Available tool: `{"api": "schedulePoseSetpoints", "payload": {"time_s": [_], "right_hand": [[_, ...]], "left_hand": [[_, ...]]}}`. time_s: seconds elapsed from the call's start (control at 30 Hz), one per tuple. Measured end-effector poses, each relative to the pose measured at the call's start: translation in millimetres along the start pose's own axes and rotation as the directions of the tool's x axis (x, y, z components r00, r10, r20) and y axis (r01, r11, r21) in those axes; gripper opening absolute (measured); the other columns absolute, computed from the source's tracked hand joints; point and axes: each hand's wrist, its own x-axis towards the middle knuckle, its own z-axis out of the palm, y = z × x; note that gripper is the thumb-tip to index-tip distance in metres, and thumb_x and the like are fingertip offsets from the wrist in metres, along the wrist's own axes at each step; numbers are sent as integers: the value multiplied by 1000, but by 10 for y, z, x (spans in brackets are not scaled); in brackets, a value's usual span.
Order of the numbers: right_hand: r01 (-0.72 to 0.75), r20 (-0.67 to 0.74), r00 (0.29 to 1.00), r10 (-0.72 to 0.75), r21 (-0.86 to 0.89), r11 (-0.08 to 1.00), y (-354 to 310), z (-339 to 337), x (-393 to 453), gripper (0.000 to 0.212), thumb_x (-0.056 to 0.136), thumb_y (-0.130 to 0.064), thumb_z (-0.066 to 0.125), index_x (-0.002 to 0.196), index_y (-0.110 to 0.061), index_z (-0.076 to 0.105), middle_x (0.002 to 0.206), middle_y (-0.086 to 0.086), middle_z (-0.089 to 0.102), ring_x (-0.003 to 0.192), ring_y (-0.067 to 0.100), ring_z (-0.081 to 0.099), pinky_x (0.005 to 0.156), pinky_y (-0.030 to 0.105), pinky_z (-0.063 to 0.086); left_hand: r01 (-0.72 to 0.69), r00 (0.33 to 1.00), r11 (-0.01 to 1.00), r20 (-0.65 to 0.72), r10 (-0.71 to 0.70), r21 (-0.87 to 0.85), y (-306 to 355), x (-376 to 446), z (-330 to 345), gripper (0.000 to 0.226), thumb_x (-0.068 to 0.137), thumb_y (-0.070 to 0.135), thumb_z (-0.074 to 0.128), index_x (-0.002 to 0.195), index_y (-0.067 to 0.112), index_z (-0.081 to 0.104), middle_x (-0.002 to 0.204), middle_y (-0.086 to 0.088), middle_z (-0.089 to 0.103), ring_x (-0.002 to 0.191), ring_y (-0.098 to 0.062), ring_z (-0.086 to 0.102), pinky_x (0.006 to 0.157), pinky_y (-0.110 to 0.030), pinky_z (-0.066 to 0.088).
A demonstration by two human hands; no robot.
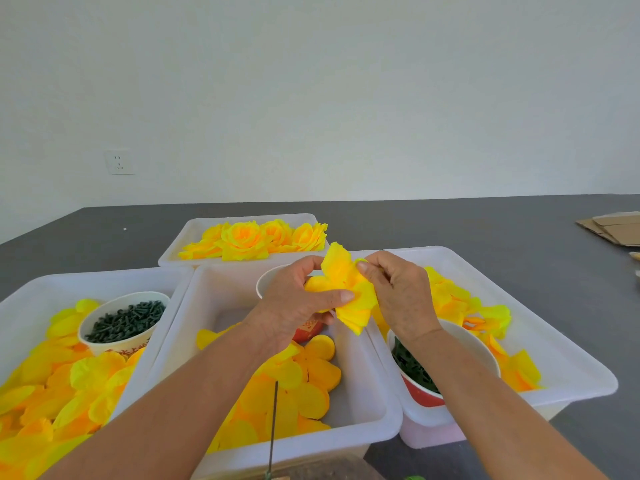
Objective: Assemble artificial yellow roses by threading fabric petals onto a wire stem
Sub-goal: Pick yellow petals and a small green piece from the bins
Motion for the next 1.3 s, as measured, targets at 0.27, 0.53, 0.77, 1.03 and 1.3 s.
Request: {"api": "schedulePoseSetpoints", "payload": {"time_s": [0.27, 0.53, 0.77, 1.03, 1.3], "right_hand": [[-93, -61, 995, 85, -146, 985, 2, 2, -4, 33, 97, -29, 47, 69, -14, 42, 59, 3, 47, 59, 23, 45, 55, 33, 30], [-166, 20, 986, 166, 14, 986, -47, -3, 16, 23, 97, -22, 47, 79, -9, 51, 66, 3, 54, 71, 26, 55, 67, 45, 49], [-502, 37, 845, 533, 398, 768, 8, -67, 93, 30, 94, -21, 52, 67, -8, 54, 57, 4, 56, 42, 6, 51, 43, 19, 41], [-523, 79, 755, 651, 673, 524, 22, -121, 102, 21, 86, -18, 66, 69, -9, 58, 58, 4, 64, 42, 8, 58, 39, 18, 44], [-560, -205, 743, 637, 329, 760, 95, -188, 102, 17, 81, -14, 69, 68, -16, 59, 59, 1, 61, 44, 8, 59, 55, 31, 48]], "left_hand": [[-60, 998, 990, -23, 64, 129, 5, -10, 18, 64, 63, 7, 83, 119, 21, 58, 110, -4, 67, 99, -21, 65, 81, -38, 57], [-105, 960, 987, -247, 132, 122, -25, 56, -33, 54, 63, 3, 81, 99, 38, 60, 112, 0, 62, 100, -19, 60, 85, -45, 54], [-92, 957, 987, -263, 125, 135, -70, 92, -63, 52, 67, -2, 77, 91, 40, 59, 105, 7, 59, 95, -13, 55, 77, -35, 53], [-65, 965, 993, -247, 87, 96, -60, 75, -62, 46, 70, -1, 76, 95, 35, 61, 112, -4, 62, 105, -26, 57, 88, -50, 51], [-43, 967, 990, -244, 74, 131, -58, 44, -9, 41, 71, 4, 77, 90, 37, 61, 113, -4, 61, 106, -26, 57, 88, -51, 51]]}}
